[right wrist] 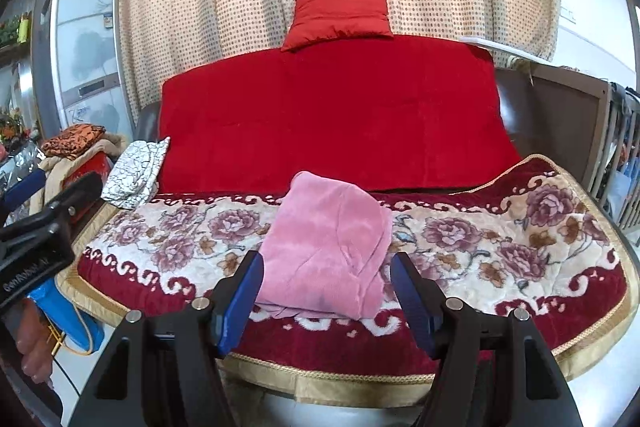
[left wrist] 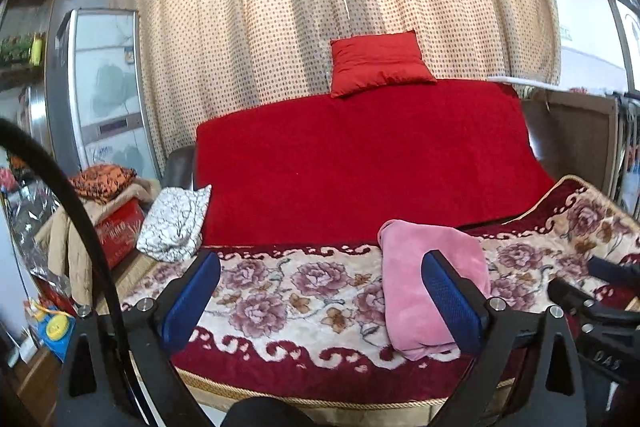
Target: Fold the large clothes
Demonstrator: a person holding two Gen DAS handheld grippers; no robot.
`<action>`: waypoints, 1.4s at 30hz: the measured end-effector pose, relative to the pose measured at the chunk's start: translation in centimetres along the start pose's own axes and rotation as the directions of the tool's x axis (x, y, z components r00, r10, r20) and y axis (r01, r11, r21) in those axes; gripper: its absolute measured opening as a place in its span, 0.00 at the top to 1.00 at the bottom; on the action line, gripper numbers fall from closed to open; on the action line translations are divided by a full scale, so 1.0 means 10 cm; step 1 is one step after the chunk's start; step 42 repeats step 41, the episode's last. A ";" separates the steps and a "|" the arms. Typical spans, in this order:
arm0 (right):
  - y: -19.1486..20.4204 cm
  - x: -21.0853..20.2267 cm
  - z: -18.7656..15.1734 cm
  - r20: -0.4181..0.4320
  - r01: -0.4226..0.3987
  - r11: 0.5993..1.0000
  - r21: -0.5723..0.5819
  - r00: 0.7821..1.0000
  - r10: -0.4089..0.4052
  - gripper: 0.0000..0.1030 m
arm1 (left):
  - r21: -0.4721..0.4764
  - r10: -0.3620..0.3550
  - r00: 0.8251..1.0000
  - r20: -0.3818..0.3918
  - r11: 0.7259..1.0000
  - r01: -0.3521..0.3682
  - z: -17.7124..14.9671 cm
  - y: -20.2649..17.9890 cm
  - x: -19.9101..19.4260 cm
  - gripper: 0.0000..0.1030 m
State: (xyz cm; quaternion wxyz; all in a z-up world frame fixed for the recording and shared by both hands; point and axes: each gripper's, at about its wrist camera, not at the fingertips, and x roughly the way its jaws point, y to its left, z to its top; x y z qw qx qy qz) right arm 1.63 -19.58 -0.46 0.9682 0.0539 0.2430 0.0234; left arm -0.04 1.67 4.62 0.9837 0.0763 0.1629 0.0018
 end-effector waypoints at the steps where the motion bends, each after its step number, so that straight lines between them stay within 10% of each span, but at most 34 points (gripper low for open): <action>1: 0.01 -0.01 0.00 0.000 -0.005 1.000 0.002 1.000 0.005 0.32 | -0.005 0.000 1.000 0.003 1.000 0.000 0.01 0.03 -0.03 0.02; 42: 0.40 -0.39 -0.01 0.093 0.037 0.999 -0.031 0.995 -0.034 0.32 | -0.007 0.016 0.989 0.147 1.000 -0.015 0.06 0.30 -0.60 0.02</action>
